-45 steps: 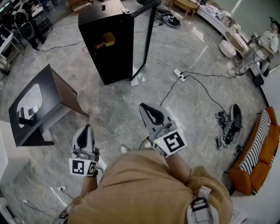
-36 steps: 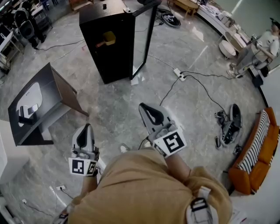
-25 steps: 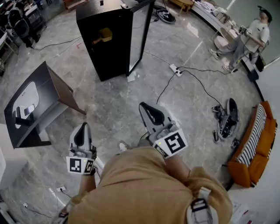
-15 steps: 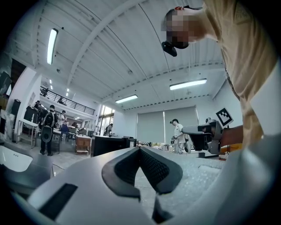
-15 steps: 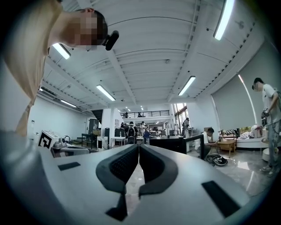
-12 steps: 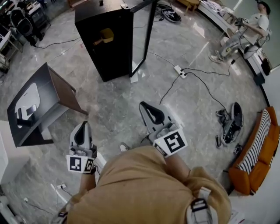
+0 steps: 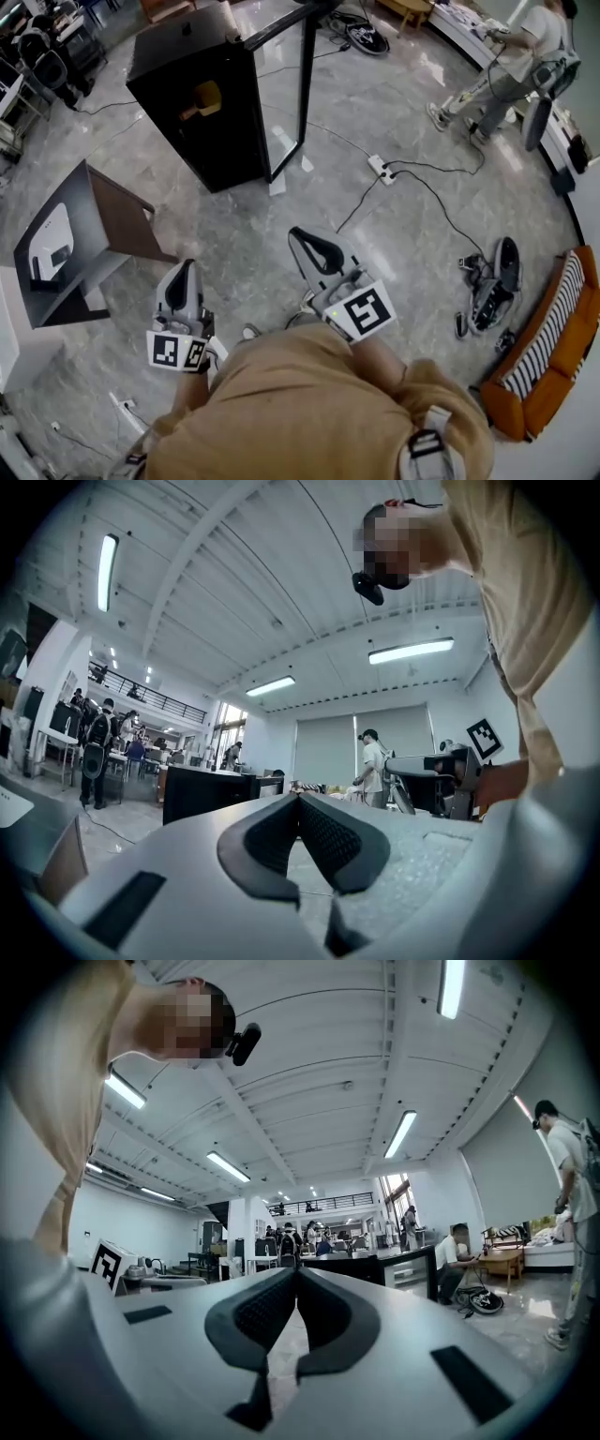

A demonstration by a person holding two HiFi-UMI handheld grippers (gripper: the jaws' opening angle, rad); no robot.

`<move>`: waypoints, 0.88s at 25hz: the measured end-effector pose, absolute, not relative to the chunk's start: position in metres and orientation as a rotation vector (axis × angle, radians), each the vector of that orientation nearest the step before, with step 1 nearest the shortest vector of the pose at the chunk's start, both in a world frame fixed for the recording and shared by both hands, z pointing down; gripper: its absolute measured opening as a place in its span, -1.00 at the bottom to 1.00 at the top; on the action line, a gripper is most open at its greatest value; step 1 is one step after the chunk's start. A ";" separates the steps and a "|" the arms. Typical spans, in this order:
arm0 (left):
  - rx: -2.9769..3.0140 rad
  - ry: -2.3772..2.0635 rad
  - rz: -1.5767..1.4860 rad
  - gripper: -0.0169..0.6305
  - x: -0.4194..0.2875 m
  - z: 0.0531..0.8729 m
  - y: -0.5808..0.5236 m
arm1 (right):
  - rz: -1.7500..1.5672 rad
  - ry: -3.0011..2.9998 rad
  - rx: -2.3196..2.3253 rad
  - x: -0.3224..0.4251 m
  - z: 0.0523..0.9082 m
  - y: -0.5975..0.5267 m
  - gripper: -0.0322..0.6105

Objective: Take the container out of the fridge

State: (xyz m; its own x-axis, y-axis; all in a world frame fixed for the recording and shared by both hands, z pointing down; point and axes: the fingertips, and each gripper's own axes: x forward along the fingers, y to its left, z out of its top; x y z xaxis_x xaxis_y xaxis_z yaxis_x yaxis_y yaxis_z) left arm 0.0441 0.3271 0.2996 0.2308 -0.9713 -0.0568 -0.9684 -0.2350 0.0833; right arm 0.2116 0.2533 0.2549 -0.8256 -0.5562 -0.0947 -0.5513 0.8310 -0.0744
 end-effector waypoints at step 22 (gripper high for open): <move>2.388 -2.052 -0.089 -0.94 -0.006 0.308 0.194 | -0.092 2.940 -0.774 0.169 0.272 0.121 -0.89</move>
